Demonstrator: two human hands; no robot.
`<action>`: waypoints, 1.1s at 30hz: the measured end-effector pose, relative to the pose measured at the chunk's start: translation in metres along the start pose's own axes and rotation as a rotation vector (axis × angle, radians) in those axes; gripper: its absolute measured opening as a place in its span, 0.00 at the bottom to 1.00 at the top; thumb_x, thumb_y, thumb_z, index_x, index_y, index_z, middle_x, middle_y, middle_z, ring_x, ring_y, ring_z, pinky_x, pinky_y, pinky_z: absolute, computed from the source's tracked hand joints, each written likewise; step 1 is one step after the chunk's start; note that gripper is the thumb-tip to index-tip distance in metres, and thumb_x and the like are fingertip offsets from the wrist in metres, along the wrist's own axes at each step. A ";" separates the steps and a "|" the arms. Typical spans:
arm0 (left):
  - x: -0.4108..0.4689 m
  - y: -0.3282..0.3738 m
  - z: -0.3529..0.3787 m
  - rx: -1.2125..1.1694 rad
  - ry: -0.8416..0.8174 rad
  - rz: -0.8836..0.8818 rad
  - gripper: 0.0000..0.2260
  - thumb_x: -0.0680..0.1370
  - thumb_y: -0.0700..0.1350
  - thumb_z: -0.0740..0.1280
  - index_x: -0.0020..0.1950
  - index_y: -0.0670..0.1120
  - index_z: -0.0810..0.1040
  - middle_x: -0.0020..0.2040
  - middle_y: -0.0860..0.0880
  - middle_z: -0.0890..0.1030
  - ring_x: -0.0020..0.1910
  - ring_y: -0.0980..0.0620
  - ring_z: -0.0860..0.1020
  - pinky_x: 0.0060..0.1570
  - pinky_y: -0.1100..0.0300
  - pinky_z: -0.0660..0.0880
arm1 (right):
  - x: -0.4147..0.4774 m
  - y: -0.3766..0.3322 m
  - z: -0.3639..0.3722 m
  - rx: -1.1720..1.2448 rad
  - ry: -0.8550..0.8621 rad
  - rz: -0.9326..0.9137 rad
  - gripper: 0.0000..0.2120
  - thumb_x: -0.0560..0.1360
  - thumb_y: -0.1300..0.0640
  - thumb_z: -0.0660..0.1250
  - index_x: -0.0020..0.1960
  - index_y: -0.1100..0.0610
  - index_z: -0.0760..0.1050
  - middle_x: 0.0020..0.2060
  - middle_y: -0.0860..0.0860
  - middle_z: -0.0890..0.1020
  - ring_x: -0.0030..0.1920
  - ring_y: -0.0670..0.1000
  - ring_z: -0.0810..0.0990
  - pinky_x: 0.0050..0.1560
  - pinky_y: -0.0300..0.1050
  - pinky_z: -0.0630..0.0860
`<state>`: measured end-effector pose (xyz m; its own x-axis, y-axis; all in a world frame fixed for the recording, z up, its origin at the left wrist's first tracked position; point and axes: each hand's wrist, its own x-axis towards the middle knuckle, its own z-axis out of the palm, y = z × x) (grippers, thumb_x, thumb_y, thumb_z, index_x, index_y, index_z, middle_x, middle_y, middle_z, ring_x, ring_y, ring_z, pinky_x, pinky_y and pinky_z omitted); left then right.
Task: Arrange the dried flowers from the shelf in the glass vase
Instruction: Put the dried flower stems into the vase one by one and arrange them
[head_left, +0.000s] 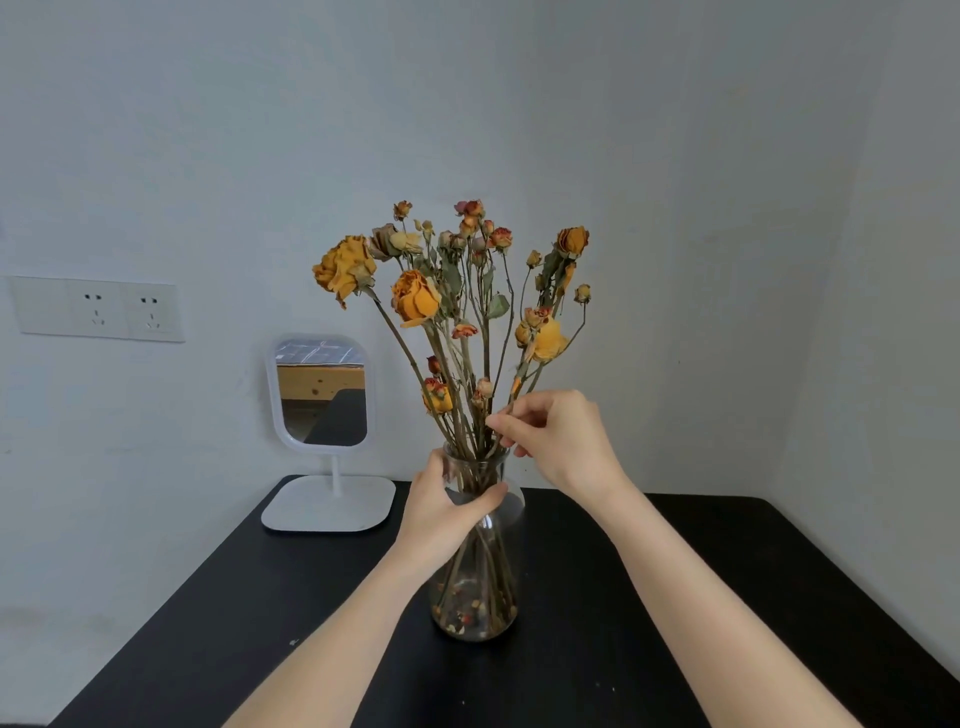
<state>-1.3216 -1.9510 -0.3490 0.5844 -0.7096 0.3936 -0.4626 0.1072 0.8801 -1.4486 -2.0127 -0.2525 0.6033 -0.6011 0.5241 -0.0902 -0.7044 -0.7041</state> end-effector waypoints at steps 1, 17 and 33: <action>0.001 0.000 -0.001 -0.001 -0.014 -0.009 0.20 0.67 0.54 0.74 0.51 0.65 0.67 0.50 0.65 0.76 0.50 0.67 0.74 0.44 0.71 0.69 | 0.000 0.001 0.001 -0.012 0.007 0.006 0.08 0.72 0.53 0.70 0.36 0.53 0.78 0.28 0.45 0.78 0.28 0.41 0.75 0.29 0.27 0.70; 0.009 0.014 -0.052 0.078 -0.028 -0.083 0.22 0.70 0.54 0.71 0.63 0.56 0.72 0.41 0.52 0.69 0.39 0.57 0.70 0.35 0.73 0.67 | -0.005 0.045 -0.008 0.013 -0.219 0.278 0.28 0.67 0.41 0.72 0.61 0.51 0.68 0.42 0.49 0.75 0.40 0.46 0.75 0.40 0.37 0.71; 0.024 0.040 -0.049 -0.015 -0.084 -0.028 0.05 0.76 0.49 0.66 0.50 0.50 0.78 0.40 0.51 0.77 0.40 0.56 0.73 0.41 0.65 0.68 | 0.020 0.040 0.015 0.387 -0.314 0.233 0.12 0.69 0.52 0.73 0.51 0.53 0.80 0.27 0.47 0.68 0.26 0.43 0.66 0.29 0.35 0.66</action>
<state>-1.2938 -1.9299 -0.2912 0.5388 -0.7684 0.3453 -0.4361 0.0962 0.8947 -1.4283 -2.0467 -0.2772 0.8150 -0.5414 0.2065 0.0124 -0.3401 -0.9403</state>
